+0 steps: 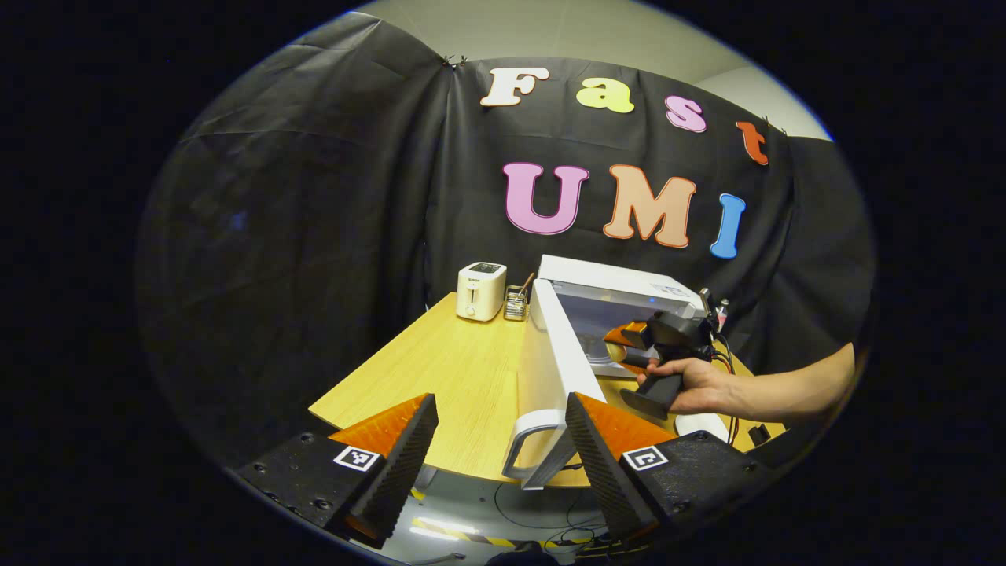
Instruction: Open the microwave oven with the left hand, put the food in, and close the microwave oven.
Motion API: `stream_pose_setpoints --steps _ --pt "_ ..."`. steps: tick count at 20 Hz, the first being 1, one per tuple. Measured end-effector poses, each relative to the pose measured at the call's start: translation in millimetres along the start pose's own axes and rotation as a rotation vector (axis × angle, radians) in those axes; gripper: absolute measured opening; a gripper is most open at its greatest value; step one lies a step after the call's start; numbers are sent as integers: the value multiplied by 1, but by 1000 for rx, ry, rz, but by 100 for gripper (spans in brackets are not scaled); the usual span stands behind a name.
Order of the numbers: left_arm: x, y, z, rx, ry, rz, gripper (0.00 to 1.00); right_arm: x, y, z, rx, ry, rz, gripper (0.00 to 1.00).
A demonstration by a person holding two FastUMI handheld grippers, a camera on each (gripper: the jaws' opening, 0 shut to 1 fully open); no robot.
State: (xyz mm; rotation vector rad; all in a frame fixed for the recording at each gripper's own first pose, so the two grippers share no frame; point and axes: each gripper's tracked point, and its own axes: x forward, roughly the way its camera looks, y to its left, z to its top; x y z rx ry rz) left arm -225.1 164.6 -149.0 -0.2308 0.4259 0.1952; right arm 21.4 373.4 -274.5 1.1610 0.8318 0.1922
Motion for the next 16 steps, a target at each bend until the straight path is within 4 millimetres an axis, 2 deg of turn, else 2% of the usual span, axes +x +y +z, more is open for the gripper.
stream_pose_setpoints --steps 1,2,4,5,6,9,11,16 --pt "-3 4 0 11 4 13 94 7 4 -2 23 -6 4 68" --pt "-8 7 0 16 6 26 94 13 7 -4 43 -10 6 61" --pt "-14 14 -3 1 17 51 96 31 12 -3 91 -38 9 61" --pt "-17 17 -7 -12 27 67 96 40 12 -1 106 -56 9 68" --pt "-20 21 -11 -24 36 86 96 47 11 2 120 -76 -4 61" --pt "-29 29 -13 -36 45 128 96 69 9 15 181 -145 -15 62" --pt "-33 36 -14 -29 45 149 96 77 4 14 177 -167 -26 61" --pt "-39 44 -16 -59 45 167 97 81 2 4 183 -153 -41 60"
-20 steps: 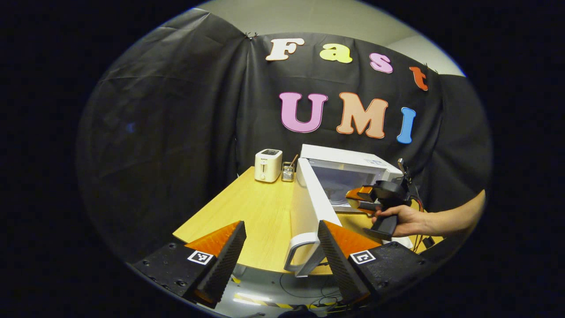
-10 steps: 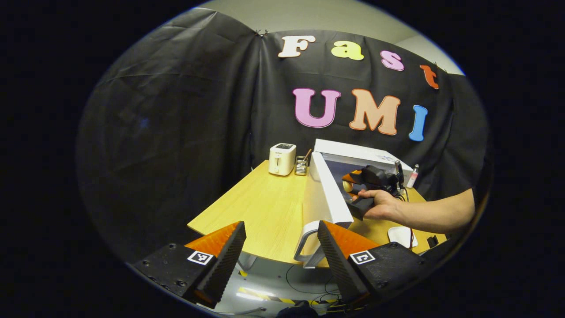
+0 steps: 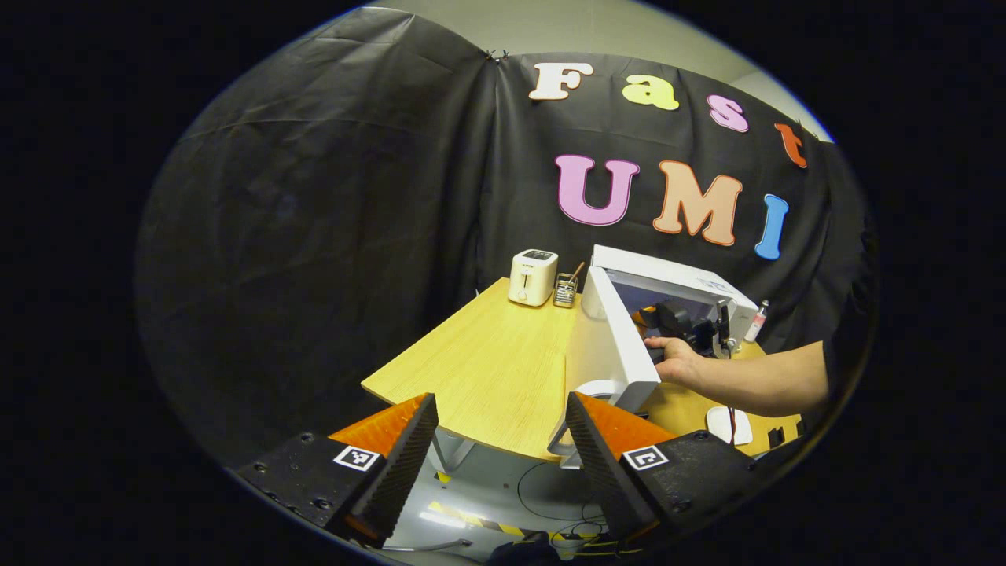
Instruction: Open the microwave oven with the left hand, put the food in, and close the microwave oven.
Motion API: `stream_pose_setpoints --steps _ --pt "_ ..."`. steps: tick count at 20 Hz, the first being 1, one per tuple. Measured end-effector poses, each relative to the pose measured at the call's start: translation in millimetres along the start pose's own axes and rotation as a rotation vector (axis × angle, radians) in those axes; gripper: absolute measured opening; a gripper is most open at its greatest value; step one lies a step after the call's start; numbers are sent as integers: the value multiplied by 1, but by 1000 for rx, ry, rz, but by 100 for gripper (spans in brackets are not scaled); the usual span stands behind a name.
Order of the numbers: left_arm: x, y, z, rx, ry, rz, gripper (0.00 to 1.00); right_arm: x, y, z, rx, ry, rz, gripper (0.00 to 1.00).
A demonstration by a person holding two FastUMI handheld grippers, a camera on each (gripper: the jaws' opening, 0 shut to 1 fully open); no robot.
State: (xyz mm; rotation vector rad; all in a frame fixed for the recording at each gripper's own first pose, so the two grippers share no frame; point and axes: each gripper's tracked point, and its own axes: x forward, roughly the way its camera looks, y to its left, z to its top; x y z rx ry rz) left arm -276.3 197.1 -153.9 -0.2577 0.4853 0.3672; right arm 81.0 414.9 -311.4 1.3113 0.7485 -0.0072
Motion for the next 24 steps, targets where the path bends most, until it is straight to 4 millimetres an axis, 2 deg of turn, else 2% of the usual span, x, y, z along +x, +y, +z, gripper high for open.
stream_pose_setpoints --steps 4,7,8,9,10,12,13,15,16,21,22,23,24 --pt "-2 0 2 19 2 -3 97 1 1 1 7 -3 3 60" --pt "-1 -2 1 29 5 -10 97 -3 8 9 8 -19 -9 65" --pt "0 -1 -3 37 15 -10 96 -2 12 8 -3 -22 2 78" --pt "-1 0 -5 51 24 -7 96 -3 15 11 -17 -30 5 72" --pt "-2 1 -6 62 25 -7 97 -4 15 16 -37 -40 8 88" --pt "-4 0 -4 67 24 -15 97 -3 14 21 -75 -72 13 89" --pt "-4 2 -7 64 31 -13 97 -2 14 24 -85 -80 19 79" --pt "-2 5 -6 48 31 -7 97 -6 13 30 -100 -82 13 80" --pt "-2 4 -7 39 30 -8 97 -7 12 31 -106 -81 9 90" --pt "4 2 -6 44 29 -18 97 -12 13 34 -157 -68 13 90" --pt "6 0 -5 46 27 -25 95 -15 12 31 -180 -57 19 80" --pt "8 -2 -3 54 24 -27 97 -20 10 31 -206 -54 22 90" --pt "11 -1 -2 62 18 -32 95 -26 9 31 -231 -50 25 90"
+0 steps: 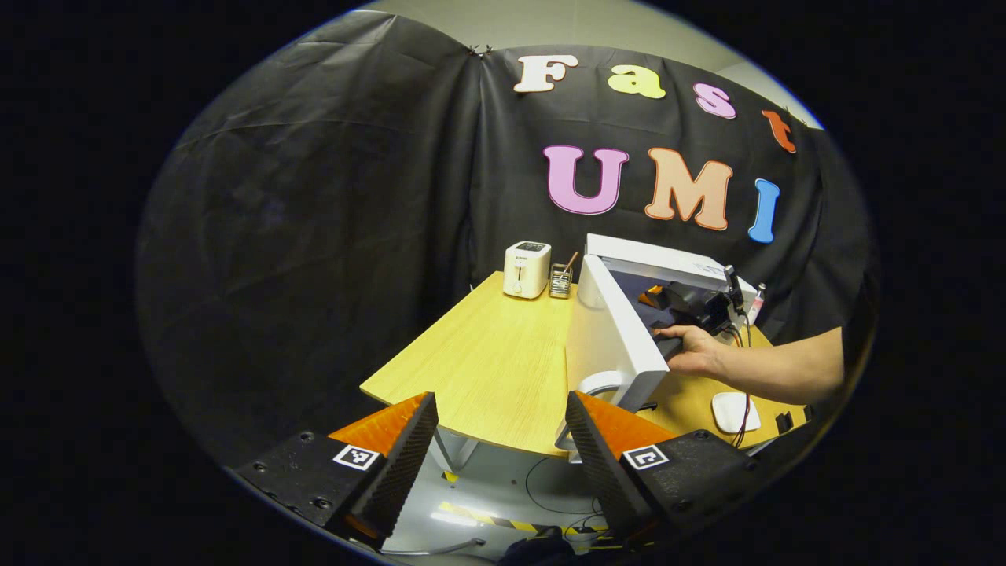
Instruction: Open the microwave oven with the left hand, put the food in, and close the microwave oven.
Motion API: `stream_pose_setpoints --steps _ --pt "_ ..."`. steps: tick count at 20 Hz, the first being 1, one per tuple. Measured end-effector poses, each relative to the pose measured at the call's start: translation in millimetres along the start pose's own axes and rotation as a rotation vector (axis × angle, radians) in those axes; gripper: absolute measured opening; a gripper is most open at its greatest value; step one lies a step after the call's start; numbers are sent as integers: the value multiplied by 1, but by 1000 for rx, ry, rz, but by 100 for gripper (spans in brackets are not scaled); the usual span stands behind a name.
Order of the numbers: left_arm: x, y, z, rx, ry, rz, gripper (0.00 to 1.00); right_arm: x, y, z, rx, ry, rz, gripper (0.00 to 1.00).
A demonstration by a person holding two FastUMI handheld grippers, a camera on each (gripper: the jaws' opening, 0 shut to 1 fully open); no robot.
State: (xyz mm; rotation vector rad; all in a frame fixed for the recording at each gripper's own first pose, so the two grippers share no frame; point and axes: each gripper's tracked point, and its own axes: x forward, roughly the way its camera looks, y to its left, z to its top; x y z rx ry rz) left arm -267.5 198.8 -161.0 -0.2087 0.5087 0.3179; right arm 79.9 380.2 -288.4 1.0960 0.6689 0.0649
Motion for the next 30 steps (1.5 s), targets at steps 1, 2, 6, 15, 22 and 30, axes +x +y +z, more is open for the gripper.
stream_pose_setpoints --steps 1,2,6,15,22,30 --pt "3 -1 2 8 -3 -5 95 -4 0 0 -18 7 10 90" --pt "7 0 2 15 -6 -11 95 -11 3 -2 -34 22 26 90" --pt "29 8 -11 40 15 -17 97 -51 10 -8 -165 90 118 80" --pt "86 16 -46 50 91 11 2 -174 22 44 -508 80 285 79" --pt "105 -22 -70 50 146 -66 0 -246 66 122 -735 -141 358 79" --pt "114 -61 -68 77 146 -142 0 -305 83 207 -917 -371 273 92"
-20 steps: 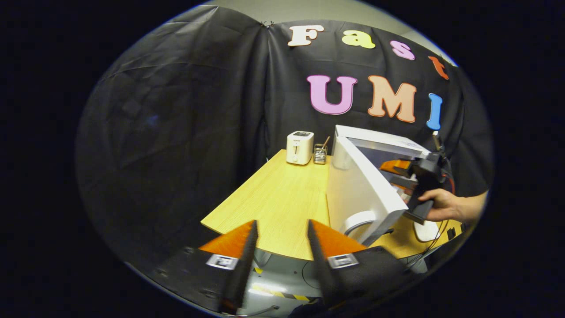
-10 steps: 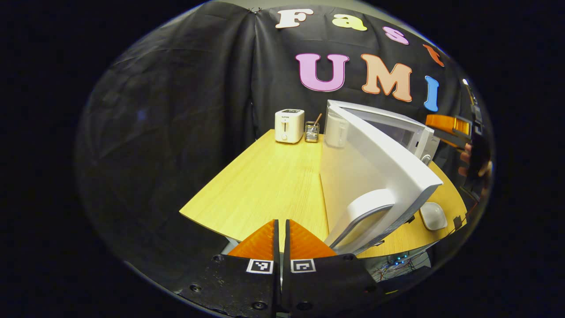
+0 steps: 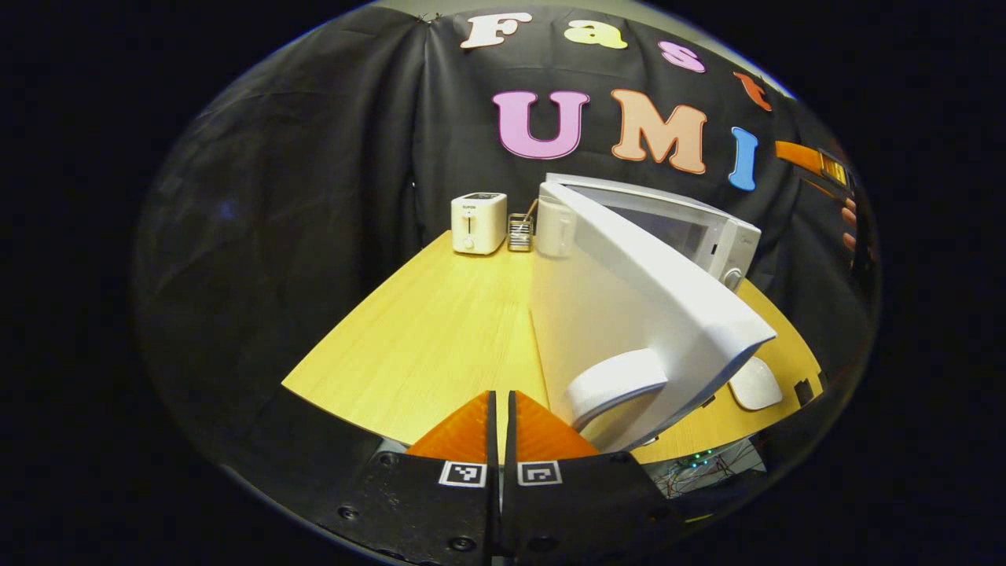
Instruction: Open the microwave oven with the left hand, put the food in, and close the microwave oven.
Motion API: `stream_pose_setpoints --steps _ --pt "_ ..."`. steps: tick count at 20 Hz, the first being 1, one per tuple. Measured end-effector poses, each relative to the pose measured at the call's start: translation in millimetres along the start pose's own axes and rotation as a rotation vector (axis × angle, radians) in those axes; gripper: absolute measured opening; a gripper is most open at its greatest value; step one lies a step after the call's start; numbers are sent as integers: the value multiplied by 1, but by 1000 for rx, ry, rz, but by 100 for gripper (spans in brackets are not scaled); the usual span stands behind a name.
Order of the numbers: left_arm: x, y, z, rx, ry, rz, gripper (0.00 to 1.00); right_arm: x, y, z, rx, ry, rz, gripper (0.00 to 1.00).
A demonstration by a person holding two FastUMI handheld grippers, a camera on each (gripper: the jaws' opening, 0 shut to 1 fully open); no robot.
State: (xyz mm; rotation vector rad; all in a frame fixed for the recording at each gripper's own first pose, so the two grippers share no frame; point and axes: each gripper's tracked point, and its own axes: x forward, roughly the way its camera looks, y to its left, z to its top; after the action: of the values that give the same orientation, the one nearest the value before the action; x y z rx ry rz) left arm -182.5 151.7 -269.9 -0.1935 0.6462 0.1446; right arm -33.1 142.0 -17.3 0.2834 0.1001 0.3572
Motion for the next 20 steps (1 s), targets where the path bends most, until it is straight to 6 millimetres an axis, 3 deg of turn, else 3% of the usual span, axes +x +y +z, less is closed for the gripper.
stream_pose_setpoints --steps 4,13,14,17,20 --pt "9 -21 8 37 -20 0 1 -19 -39 8 -29 2 -100 92" --pt "33 -108 12 128 -46 -77 0 -57 -84 29 -87 -33 -187 94" --pt "37 -115 14 130 -45 -83 0 -59 -90 31 -88 -34 -192 96" --pt "49 -137 24 117 -55 -101 0 -66 -104 39 -97 -56 -205 93" --pt "63 -156 31 130 -60 -117 0 -70 -121 34 -117 -52 -226 96"
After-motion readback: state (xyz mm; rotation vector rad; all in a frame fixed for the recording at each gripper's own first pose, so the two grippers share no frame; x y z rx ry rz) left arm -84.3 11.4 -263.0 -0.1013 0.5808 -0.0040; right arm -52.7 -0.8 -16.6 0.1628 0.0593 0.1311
